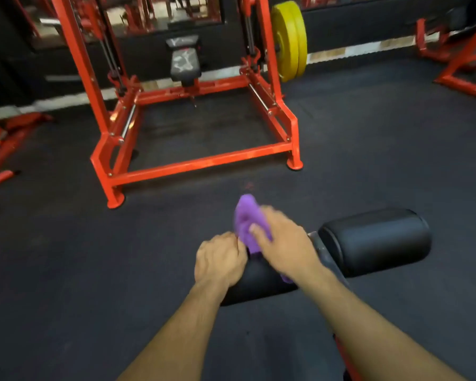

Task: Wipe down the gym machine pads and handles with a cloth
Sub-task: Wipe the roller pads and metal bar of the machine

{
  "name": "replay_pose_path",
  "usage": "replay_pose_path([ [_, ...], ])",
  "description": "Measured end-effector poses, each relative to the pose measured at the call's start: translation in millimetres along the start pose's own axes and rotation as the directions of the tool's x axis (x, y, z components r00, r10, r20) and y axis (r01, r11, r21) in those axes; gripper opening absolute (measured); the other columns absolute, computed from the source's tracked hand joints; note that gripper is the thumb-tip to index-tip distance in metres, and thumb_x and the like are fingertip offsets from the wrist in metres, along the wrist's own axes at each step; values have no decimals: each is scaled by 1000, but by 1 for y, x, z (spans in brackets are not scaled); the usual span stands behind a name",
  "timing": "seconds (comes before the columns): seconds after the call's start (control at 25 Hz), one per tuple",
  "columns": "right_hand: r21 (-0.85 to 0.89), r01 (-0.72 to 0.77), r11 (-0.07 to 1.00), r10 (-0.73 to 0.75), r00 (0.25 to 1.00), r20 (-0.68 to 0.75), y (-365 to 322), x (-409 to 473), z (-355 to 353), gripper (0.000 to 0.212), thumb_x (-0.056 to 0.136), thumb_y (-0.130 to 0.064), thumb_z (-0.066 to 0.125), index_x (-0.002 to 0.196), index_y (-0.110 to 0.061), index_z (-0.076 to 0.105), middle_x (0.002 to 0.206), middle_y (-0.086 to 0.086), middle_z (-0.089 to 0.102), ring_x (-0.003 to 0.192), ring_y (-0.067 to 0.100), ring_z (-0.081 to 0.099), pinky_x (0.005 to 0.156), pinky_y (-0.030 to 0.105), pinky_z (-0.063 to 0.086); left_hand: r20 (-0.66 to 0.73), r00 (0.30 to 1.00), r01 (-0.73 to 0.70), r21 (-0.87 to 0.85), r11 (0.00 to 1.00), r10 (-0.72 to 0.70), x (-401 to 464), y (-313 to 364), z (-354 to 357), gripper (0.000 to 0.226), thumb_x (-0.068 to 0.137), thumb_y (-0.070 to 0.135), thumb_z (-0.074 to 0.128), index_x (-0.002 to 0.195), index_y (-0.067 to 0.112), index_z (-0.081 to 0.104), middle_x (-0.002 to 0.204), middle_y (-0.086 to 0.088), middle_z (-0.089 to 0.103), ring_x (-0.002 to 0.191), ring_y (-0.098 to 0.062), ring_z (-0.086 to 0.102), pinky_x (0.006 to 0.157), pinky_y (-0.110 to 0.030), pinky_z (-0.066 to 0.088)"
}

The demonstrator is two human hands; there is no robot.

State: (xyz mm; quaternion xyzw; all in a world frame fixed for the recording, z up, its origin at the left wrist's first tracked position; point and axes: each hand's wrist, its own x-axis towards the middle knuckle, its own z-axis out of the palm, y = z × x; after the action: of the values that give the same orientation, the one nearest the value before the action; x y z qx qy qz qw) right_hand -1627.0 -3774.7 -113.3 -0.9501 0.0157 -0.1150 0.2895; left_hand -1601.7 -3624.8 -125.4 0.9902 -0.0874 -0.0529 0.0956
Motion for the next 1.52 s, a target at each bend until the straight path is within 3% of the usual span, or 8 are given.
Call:
replay_pose_path([
  [0.08,-271,47,962,-46,999,12,7,-4,30,42,94,-57,37,123,-35,57,107,-9,66,98,24,62,93,48,45,28,999,-18,-29,999,19,-2,-5,-1,37,109,32,28,91,18,57,110,-7,71,100,-32,65,84,-37,42],
  [0.36,-263,-133,956,149,988,41,1,40,36,33,93,-56,43,88,-25,53,85,-6,58,81,25,59,69,37,46,9,999,50,-356,933,-50,33,-29,0,39,107,40,27,101,24,62,116,0,66,96,-28,56,80,-37,39],
  [0.6,-258,-137,956,150,988,29,10,53,40,31,91,-51,44,80,-22,49,77,-7,56,72,21,57,66,35,44,-47,999,-35,-410,912,17,-14,-54,39,51,109,49,22,150,33,48,154,21,44,144,-7,34,113,-33,34],
  [0.76,-289,-74,955,131,974,183,-6,54,27,25,91,-47,49,84,-23,50,84,-5,57,81,24,58,66,34,41,-51,997,31,-384,923,-54,-10,-48,33,48,110,44,21,145,33,53,147,22,50,139,-5,40,105,-36,42],
  [1.0,-514,56,856,-107,992,-70,-13,-46,28,28,87,-47,58,105,-26,55,97,0,43,70,24,54,42,30,36,-117,991,9,-435,900,-66,-6,-51,45,46,108,40,26,138,31,60,142,19,56,134,-9,47,100,-38,46],
  [1.12,-485,145,862,-145,989,39,-10,-87,34,42,85,-47,52,123,-30,53,104,0,42,72,23,56,41,34,45,-7,998,53,-406,912,-62,-2,-52,40,48,109,41,21,134,30,61,139,12,57,128,-20,52,100,-43,45],
  [1.32,-363,-157,918,138,987,-78,2,-34,6,41,97,-42,53,135,-30,45,119,2,37,84,36,64,62,41,49,109,973,232,-413,881,-205,19,-49,29,53,108,45,20,134,27,62,143,-6,59,127,-37,55,104,-47,43],
  [1.52,-442,-55,895,67,998,12,-3,32,29,30,99,-40,48,126,-28,53,116,-2,50,94,30,57,63,37,37,-252,927,142,-446,884,-277,26,-41,14,40,108,39,29,107,23,65,109,0,71,98,-36,66,80,-43,49],
])
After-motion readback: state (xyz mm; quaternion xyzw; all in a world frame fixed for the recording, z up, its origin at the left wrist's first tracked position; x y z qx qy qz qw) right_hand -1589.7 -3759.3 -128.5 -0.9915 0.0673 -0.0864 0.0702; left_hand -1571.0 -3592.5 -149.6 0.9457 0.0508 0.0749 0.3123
